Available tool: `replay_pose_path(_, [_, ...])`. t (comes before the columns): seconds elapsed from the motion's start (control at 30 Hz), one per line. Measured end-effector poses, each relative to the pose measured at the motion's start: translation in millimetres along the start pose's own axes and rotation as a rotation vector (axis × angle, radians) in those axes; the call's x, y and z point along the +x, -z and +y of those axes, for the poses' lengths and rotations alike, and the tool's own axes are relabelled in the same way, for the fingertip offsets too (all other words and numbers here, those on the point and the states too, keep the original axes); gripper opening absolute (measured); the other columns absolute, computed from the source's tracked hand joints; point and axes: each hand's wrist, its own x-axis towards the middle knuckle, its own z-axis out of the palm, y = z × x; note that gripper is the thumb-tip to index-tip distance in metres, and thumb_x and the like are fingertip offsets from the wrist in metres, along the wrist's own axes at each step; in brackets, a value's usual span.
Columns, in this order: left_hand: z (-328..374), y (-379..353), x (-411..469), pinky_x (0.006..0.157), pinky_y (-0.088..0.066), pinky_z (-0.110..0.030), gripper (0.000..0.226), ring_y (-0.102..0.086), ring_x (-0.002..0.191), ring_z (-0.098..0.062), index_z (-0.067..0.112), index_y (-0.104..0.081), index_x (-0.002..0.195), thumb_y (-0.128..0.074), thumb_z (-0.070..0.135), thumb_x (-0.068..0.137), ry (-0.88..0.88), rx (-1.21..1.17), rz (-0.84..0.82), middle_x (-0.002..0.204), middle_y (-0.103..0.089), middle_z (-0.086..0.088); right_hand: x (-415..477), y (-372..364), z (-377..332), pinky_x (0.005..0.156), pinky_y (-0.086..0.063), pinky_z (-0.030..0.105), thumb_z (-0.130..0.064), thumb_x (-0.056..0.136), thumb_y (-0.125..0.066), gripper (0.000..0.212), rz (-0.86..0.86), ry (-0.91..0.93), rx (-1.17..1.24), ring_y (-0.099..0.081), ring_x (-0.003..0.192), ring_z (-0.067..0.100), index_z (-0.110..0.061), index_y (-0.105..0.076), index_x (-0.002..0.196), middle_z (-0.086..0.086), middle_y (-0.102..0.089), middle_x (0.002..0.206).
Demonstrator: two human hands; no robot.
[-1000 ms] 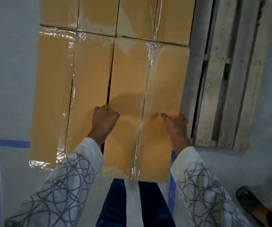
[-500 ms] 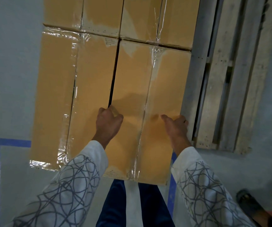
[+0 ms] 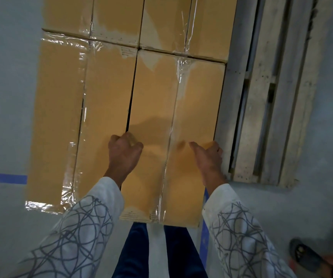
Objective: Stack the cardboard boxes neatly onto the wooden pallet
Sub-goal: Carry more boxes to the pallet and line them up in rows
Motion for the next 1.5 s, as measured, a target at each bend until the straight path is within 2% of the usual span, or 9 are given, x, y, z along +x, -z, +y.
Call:
replay_pose_path(0.13, [-2, 1, -11, 0.110, -0.040, -0.041, 0.048, -0.036, 0.128, -0.028, 0.021, -0.060, 0.139, -0.065, 0.025, 0.091, -0.030, -0.019, 0.040, 0.130, -0.042, -0.017, -3, -1, -2, 0.119, -0.028, 0.061, -0.052, 0.091, -0.069, 0.099, 0.013, 0.003, -0.001, -0.020, 0.153, 0.034, -0.018, -0.013, 0.165, 0.003, -0.015, 0.170])
replay_pose_path(0.23, [-28, -1, -29, 0.112, -0.039, -0.047, 0.054, -0.042, 0.128, -0.035, 0.020, -0.058, 0.142, -0.069, 0.022, 0.090, 0.032, -0.082, 0.195, 0.137, -0.040, -0.018, -19, -9, -7, 0.118, -0.023, 0.063, -0.049, 0.090, -0.068, 0.096, 0.074, 0.095, -0.134, -0.015, 0.152, 0.030, -0.019, -0.014, 0.163, 0.002, -0.014, 0.168])
replay_pose_path(0.4, [-87, 0, -70, 0.109, -0.041, -0.052, 0.062, -0.044, 0.132, -0.046, 0.013, -0.051, 0.143, -0.073, 0.029, 0.087, 0.600, -0.355, 0.492, 0.144, -0.041, -0.027, -57, -37, -4, 0.114, -0.021, 0.064, -0.042, 0.091, -0.066, 0.085, 0.088, 0.312, -0.399, -0.008, 0.151, 0.027, -0.023, -0.020, 0.160, 0.005, -0.007, 0.167])
replay_pose_path(0.53, [-141, -4, -86, 0.094, -0.047, -0.046, 0.045, -0.055, 0.114, -0.039, 0.007, -0.056, 0.141, -0.063, 0.017, 0.098, 0.880, -0.808, 0.486, 0.138, -0.053, -0.023, -86, -60, 10, 0.110, -0.024, 0.063, -0.043, 0.092, -0.064, 0.075, -0.014, 0.523, -0.533, -0.009, 0.151, 0.025, -0.027, -0.029, 0.157, 0.002, -0.011, 0.168])
replay_pose_path(0.63, [-154, 3, -91, 0.071, -0.052, -0.034, 0.027, -0.057, 0.077, -0.021, 0.005, -0.071, 0.116, -0.072, 0.010, 0.090, 0.877, -0.934, 0.453, 0.108, -0.065, -0.012, -102, -74, 25, 0.110, -0.023, 0.063, -0.044, 0.093, -0.063, 0.072, -0.116, 0.645, -0.664, -0.009, 0.152, 0.025, -0.032, -0.031, 0.157, -0.001, -0.013, 0.168])
replay_pose_path(0.77, [-167, 5, -97, 0.104, -0.049, -0.051, 0.025, -0.055, 0.114, -0.030, 0.012, -0.062, 0.120, -0.069, 0.019, 0.096, 0.927, -1.146, 0.273, 0.126, -0.056, -0.011, -116, -87, 39, 0.113, -0.019, 0.064, -0.044, 0.096, -0.060, 0.070, -0.241, 0.717, -0.791, -0.006, 0.155, 0.028, -0.036, -0.028, 0.157, -0.003, -0.011, 0.170])
replay_pose_path(0.93, [-162, 1, -100, 0.102, -0.051, -0.052, 0.020, -0.061, 0.107, -0.035, 0.011, -0.066, 0.115, -0.064, 0.022, 0.099, 0.856, -1.210, 0.001, 0.116, -0.061, -0.017, -123, -94, 32, 0.116, -0.016, 0.062, -0.042, 0.098, -0.058, 0.070, -0.316, 0.735, -0.841, -0.002, 0.156, 0.026, -0.038, -0.024, 0.159, -0.007, -0.003, 0.172])
replay_pose_path(1.23, [-161, -3, -110, 0.057, -0.061, -0.027, 0.029, -0.062, 0.085, -0.024, 0.007, -0.072, 0.087, -0.050, -0.005, 0.102, 0.843, -1.295, 0.093, 0.087, -0.065, -0.016, -113, -96, 25, 0.115, -0.020, 0.061, -0.044, 0.098, -0.057, 0.072, -0.312, 0.720, -0.925, -0.008, 0.155, 0.026, -0.033, -0.023, 0.160, -0.011, -0.002, 0.171])
replay_pose_path(1.5, [-167, -5, -114, 0.105, -0.050, -0.043, 0.019, -0.065, 0.095, -0.029, -0.006, -0.064, 0.106, -0.049, 0.006, 0.104, 0.835, -1.416, 0.121, 0.088, -0.073, -0.017, -114, -96, 30, 0.115, -0.019, 0.063, -0.043, 0.097, -0.059, 0.077, -0.327, 0.722, -0.945, -0.003, 0.157, 0.023, -0.038, -0.018, 0.162, -0.016, 0.007, 0.171])
